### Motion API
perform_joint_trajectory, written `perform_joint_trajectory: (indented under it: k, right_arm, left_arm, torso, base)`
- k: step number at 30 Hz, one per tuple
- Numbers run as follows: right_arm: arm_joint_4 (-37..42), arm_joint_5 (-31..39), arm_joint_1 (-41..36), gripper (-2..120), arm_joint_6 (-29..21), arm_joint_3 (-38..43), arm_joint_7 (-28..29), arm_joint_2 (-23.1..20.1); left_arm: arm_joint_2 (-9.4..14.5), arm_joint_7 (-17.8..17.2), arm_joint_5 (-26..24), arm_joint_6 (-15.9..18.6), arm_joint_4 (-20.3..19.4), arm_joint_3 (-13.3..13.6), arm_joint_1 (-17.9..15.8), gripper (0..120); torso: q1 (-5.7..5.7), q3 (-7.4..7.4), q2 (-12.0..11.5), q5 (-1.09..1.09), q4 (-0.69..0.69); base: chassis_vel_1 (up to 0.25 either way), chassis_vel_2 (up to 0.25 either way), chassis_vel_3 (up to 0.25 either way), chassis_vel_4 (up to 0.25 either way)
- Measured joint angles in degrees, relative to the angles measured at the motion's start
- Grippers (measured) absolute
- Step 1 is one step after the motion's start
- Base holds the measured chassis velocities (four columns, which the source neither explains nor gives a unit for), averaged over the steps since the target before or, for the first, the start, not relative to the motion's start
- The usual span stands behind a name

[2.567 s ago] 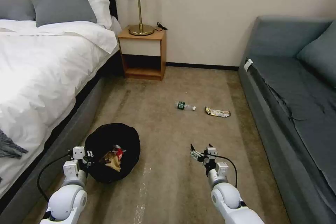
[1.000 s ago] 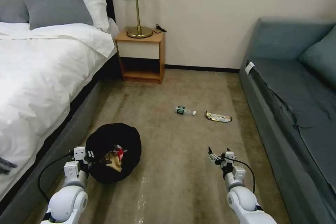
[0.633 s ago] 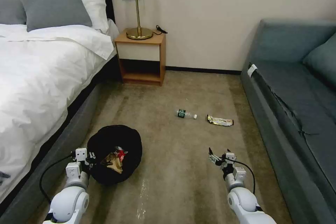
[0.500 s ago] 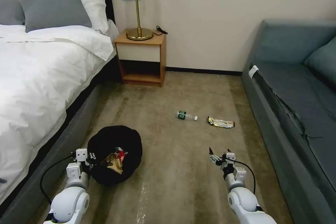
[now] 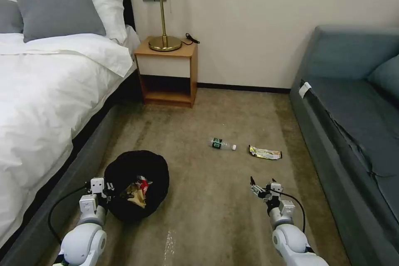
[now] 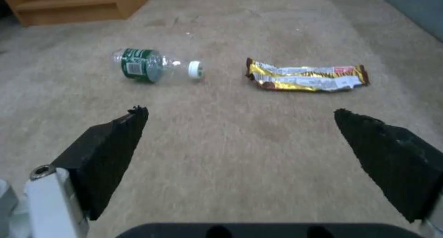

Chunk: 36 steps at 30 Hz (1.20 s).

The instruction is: Pick up the trash bin, then pick up the garbage on the floor and place it into the trash bin.

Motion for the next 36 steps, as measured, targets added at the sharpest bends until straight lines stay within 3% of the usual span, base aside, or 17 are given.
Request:
perform_joint_trajectory:
  k: [36]
  right_arm:
    - [-1.1, -1.5, -0.7, 100, 0.7, 0.0, -0.3, 0.5]
  left_arm:
    - [0.1, 0.1, 0.6, -1.2, 1.2, 0.6, 0.0, 0]
  torso:
    - [0.0, 0.0, 0.0, 0.01, 0.0]
  base:
    - [-0.126, 0.117, 0.122, -0.119]
